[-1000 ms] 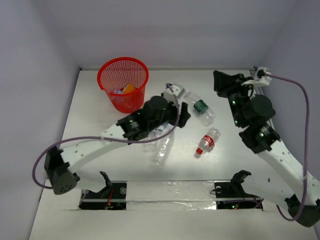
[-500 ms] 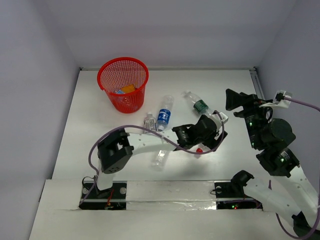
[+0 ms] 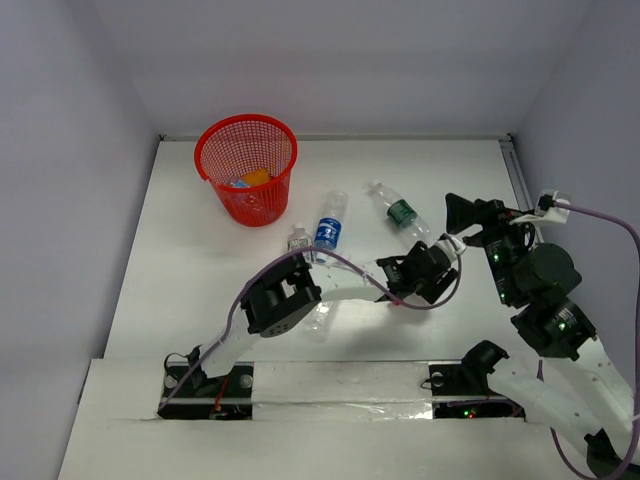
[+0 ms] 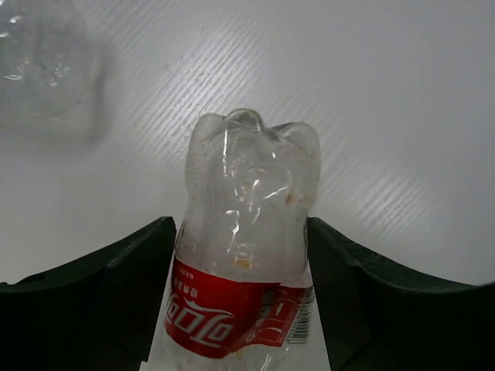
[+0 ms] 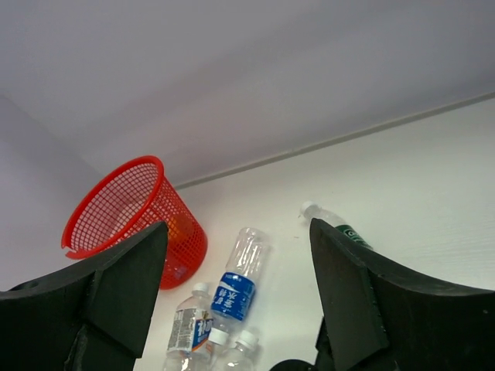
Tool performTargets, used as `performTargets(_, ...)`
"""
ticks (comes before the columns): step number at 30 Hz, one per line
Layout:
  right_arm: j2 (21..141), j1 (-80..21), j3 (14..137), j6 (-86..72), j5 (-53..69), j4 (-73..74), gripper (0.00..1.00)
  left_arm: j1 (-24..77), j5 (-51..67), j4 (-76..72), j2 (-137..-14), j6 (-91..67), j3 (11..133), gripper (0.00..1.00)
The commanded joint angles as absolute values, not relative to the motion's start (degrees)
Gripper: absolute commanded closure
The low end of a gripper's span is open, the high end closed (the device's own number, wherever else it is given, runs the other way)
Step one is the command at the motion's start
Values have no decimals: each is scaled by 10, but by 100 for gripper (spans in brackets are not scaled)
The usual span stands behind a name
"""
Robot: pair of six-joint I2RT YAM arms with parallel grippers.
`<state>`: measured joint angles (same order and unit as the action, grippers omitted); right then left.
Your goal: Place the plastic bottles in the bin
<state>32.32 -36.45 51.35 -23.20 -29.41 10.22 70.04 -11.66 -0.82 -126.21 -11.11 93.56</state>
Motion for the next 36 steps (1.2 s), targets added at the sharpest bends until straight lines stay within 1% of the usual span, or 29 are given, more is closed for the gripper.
performTargets(1, 313, -367, 506, -231, -291, 105, 21, 700, -134, -10, -1277, -103, 964, 36)
performTargets(3, 313, -367, 503, -232, -292, 106, 21, 700, -139, -17, -1277, -105, 961, 42)
performTargets(4, 313, -367, 499, -232, -294, 105, 21, 700, -140, -20, -1274, -106, 957, 50)
performTargets(7, 321, -367, 492, -233, -300, 106, 22, 700, -141, -34, -1249, -110, 940, 59)
performTargets(11, 334, -367, 489, -236, -299, 104, 25, 700, -148, -69, -1178, -119, 876, 60)
performTargets(14, 344, -367, 491, -234, -300, 101, 29, 700, -159, -103, -1101, -127, 818, 60)
performTargets(15, 347, -367, 493, -234, -301, 100, 33, 700, -163, -109, -1063, -128, 803, 60)
performTargets(17, 354, -367, 498, -231, -301, 98, 35, 700, -177, -124, -1025, -135, 766, 60)
performTargets(18, 358, -367, 500, -229, -299, 98, 38, 700, -182, -128, -987, -138, 753, 60)
performTargets(21, 381, -367, 503, -229, -296, 90, 41, 700, -199, -145, -915, -149, 706, 60)
performTargets(23, 398, -367, 504, -229, -286, 83, 41, 691, -208, -146, -884, -159, 676, 60)
performTargets(26, 435, -367, 508, -225, -284, 70, 37, 664, -228, -130, -830, -173, 651, 60)
performTargets(31, 511, -348, 552, -205, -283, 55, 32, 600, -208, -127, -717, -218, 572, 61)
performTargets(33, 538, -320, 563, -200, -262, 54, 30, 572, -206, -127, -664, -228, 546, 61)
performTargets(36, 601, -273, 587, -186, -196, 56, 26, 545, -220, -110, -606, -237, 532, 61)
